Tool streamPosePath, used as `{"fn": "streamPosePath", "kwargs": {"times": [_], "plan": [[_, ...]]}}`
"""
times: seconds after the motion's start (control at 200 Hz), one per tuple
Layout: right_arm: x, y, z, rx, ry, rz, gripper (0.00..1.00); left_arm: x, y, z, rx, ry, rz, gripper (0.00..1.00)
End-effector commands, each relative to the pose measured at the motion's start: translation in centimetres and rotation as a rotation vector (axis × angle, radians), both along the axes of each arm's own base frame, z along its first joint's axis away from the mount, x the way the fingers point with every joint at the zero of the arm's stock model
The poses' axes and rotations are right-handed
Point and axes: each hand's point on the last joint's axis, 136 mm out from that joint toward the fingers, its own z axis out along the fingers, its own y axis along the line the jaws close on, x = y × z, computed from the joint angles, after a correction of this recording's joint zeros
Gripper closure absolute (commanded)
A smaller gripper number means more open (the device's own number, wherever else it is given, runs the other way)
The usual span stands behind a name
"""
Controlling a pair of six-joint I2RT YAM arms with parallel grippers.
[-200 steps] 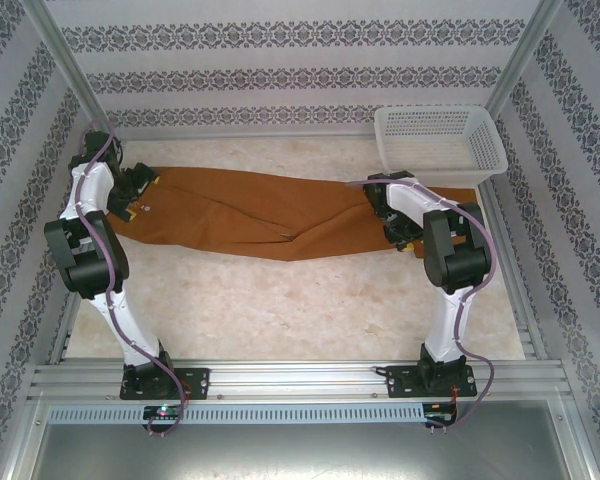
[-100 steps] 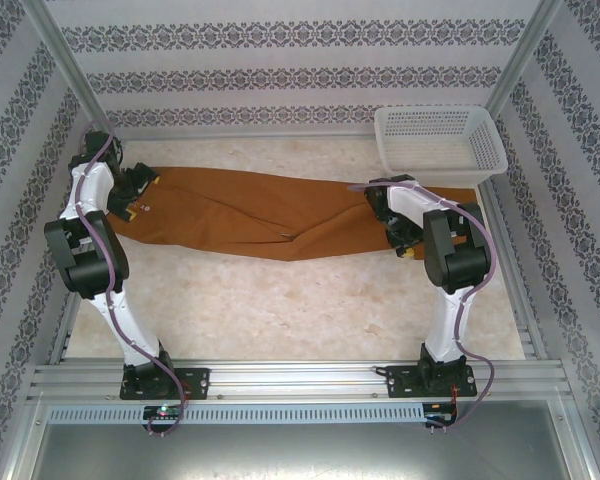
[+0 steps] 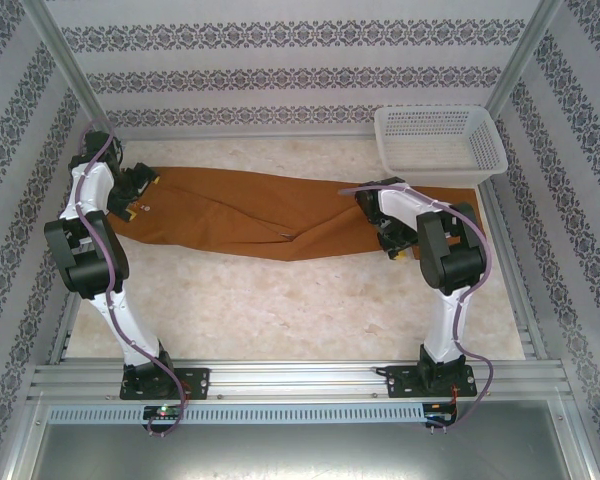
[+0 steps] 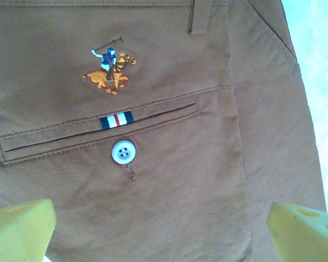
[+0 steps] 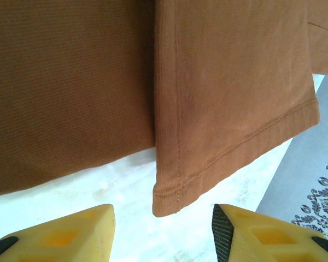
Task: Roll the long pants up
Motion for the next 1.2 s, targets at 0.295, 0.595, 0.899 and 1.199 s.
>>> {"fn": "streamPosePath", "kwargs": {"times": [0.295,0.595,0.899,1.199], "plan": [[-0.4,-2.7,-0.1,-0.121,0.017,-0.020,1.00,-0.5,0.8,1.2,0.039,-0.001,0.007,0.00],[2.0,-4.6,5.5,-0.118,-0.090,-0.060,1.00,-0.2,0.7,1.2,0.032,-0.010,0.009,0.00],[7.6,-8.9,10.0,-0.133,-0.193,-0.128,1.00,-0.6,0.9,1.3,0.044,0.001,0.003,0.00],[11.2,-13.4,10.1,-0.168,-0.228,-0.194,1.00,-0.8,1.6,2.2,0.081,0.007,0.005,0.00]]}}
